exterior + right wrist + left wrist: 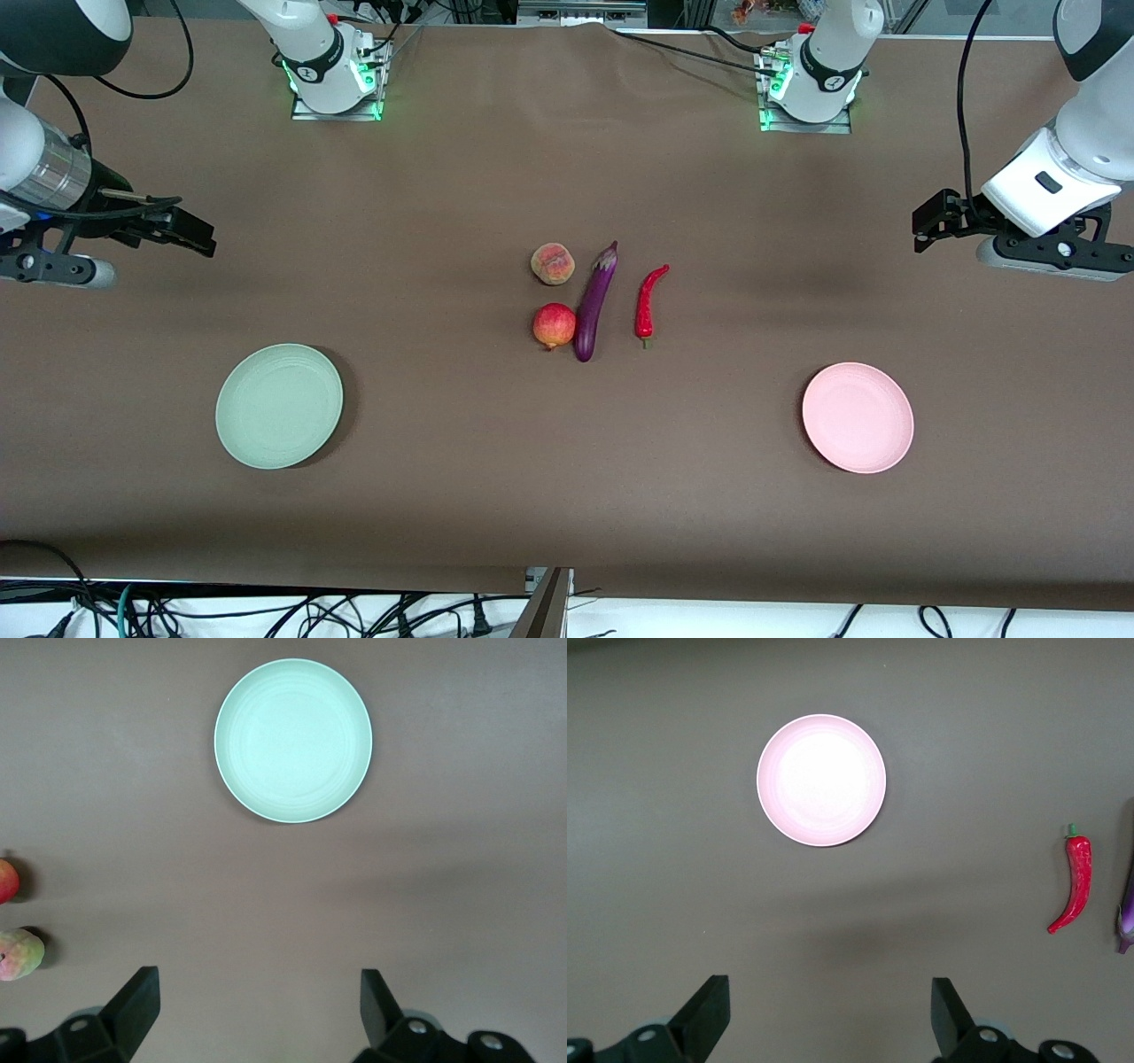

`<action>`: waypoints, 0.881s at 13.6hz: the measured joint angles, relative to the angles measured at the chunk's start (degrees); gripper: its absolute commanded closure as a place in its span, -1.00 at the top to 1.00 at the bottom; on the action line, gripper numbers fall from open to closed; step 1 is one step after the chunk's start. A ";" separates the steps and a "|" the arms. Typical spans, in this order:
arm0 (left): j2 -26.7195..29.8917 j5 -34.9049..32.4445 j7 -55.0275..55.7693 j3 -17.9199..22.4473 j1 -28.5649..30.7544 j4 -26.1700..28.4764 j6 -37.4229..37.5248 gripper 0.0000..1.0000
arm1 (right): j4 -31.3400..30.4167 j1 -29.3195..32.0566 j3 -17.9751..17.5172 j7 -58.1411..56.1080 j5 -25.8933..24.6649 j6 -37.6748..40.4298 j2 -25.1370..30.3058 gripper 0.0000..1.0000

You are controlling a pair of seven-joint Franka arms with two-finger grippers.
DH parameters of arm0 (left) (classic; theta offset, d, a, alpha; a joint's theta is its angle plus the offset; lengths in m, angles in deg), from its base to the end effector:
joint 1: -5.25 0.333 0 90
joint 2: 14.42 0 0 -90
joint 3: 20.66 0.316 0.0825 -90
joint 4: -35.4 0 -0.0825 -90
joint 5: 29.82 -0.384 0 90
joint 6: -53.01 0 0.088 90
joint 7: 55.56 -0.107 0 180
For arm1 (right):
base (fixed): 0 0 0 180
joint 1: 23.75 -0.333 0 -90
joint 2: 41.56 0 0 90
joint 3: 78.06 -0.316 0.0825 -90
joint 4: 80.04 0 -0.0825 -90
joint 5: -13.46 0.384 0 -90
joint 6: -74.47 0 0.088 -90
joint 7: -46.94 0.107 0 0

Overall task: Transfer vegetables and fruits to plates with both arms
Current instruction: 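Move both grippers from rest toward the produce in the table middle, then grasp the peach with the right gripper while the left gripper grasps the chili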

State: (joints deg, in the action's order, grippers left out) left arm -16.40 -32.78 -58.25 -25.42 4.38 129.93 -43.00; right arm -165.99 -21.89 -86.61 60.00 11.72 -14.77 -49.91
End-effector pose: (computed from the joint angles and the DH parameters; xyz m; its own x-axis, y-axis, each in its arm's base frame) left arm 0.5691 -0.0503 0.5768 0.9886 -0.1500 -0.0110 -0.1503 -0.9875 -0.0480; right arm 0.5915 0.0599 0.5737 0.9904 -0.1114 -0.0824 -0.1095 -0.9936 0.0280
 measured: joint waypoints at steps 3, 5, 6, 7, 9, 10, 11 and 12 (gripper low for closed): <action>0.00 0.00 0.00 -1.06 -0.04 0.00 0.00 1.00 | -0.06 -0.47 -0.21 0.00 0.00 0.08 -1.05 1.00; -0.03 0.00 0.00 -1.69 -0.08 0.10 0.12 1.00 | -0.16 -0.61 -0.29 -0.03 0.00 0.10 -2.11 1.00; -0.15 0.00 0.00 -2.01 -0.10 0.31 0.79 1.00 | -0.17 -0.61 -0.29 -0.10 0.00 0.10 -2.69 1.00; -0.40 0.00 0.00 -2.56 -0.14 0.55 2.19 1.00 | -0.17 -0.62 -0.30 -0.16 -0.01 0.16 -3.19 1.00; -1.29 0.09 -0.01 -4.50 -0.24 1.20 4.62 1.00 | -0.17 -1.02 -0.40 -0.05 0.03 1.19 -3.69 1.00; -2.13 0.16 0.08 -6.40 -0.37 1.65 5.01 1.00 | -0.18 -1.71 -0.43 0.33 0.10 1.49 -3.94 1.00; -3.48 0.20 1.02 -8.56 -0.64 1.99 5.05 1.00 | -0.22 -2.73 -0.49 1.18 0.46 1.55 -4.35 1.00; -5.35 0.50 3.34 -10.73 -0.99 2.24 4.86 1.00 | -0.31 -4.10 -0.56 2.84 1.34 1.55 -5.06 1.00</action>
State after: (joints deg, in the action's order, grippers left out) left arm -21.76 -32.28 -54.92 -36.14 3.39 132.17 -38.13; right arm -166.29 -25.99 -87.18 62.84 13.06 -13.22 -54.97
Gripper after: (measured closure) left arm 0.000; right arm 0.000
